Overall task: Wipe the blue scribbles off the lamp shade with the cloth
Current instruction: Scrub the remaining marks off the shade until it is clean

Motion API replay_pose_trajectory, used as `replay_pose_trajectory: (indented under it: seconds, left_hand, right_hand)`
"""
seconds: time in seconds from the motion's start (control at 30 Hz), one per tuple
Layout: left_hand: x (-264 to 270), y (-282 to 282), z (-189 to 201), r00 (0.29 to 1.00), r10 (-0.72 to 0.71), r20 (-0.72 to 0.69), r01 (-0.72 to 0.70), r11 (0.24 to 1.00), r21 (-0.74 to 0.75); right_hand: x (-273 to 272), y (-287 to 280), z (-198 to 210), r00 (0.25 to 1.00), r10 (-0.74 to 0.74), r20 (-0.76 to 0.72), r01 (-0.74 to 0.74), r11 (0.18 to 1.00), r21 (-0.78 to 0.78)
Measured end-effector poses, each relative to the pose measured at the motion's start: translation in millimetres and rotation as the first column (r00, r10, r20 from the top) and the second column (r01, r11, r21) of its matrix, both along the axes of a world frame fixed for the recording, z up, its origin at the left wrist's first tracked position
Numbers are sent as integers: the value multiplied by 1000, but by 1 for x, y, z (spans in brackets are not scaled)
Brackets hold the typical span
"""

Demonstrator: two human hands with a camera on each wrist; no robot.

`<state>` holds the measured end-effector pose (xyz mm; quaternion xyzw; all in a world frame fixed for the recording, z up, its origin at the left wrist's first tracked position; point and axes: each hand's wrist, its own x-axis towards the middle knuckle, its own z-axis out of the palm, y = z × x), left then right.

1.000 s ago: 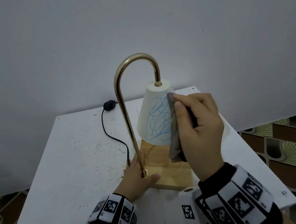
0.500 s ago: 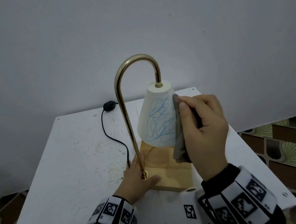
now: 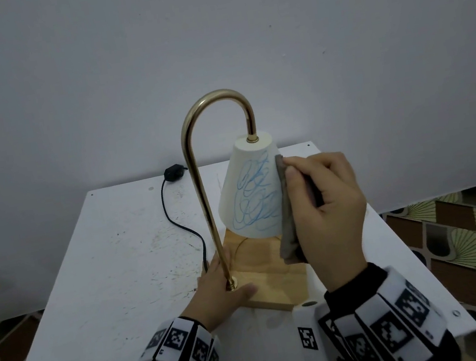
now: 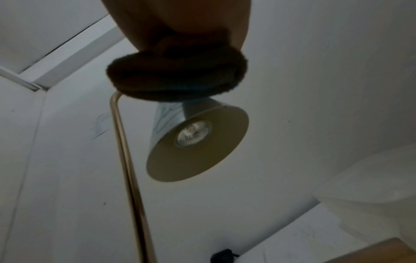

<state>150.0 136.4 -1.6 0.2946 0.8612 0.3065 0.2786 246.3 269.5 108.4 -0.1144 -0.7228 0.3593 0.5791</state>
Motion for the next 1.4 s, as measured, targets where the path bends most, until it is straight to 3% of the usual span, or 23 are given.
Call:
replay_pose_trajectory:
  seconds: [0.2,0.43,0.67,0.9,1.07,1.2,1.4]
  left_hand:
    - [2,1,0,1000,15,-16,-15,1000,2]
    - [0,0,-3,1000,14,-8,-13,1000,14]
    - [0,1,-5,1000,28,-7,-28,999,18]
    - [5,2,-1,999,25,-31,-25,1000,16]
    - [3,3,-3,999,40,-23,-40,999,18]
    - [4,4,-5,998,56,-21,-56,998,27]
    - [5,5,-7,998,60,-4,-60,998,34]
  right_hand:
    - [13,-3,-16,998,17,68,-24,994,107]
    - [1,10,-5,1000,-10,15,11,998,-57]
    - [7,-15,-13,998,52,29,-53,997,48]
    - [-1,8,-9,1000,-25,18,27,989,-148]
    - [-9,-5,7,999,21,-37,-25,992,-121]
    - [8,-14,-12,996,83,14,-83,996,-21]
    - [11,20,-20,992,66,104,-56,993,-99]
